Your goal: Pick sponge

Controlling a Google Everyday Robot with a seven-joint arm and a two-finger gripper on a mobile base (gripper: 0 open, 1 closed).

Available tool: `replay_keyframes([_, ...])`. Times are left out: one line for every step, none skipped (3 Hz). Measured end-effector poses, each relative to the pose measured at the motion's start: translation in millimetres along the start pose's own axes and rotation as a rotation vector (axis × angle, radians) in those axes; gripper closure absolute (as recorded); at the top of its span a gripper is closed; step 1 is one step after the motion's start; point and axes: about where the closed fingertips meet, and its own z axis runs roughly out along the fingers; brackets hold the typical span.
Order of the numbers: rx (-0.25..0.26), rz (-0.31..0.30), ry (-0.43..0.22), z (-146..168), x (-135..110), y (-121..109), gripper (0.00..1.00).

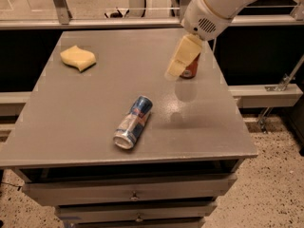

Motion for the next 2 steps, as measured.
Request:
replay_keyframes([-0.008,-0.017,-0.033,7,-16,3,0.0])
replay_keyframes([-0.042,-0.056,-0.112,43,-69,8,0.0])
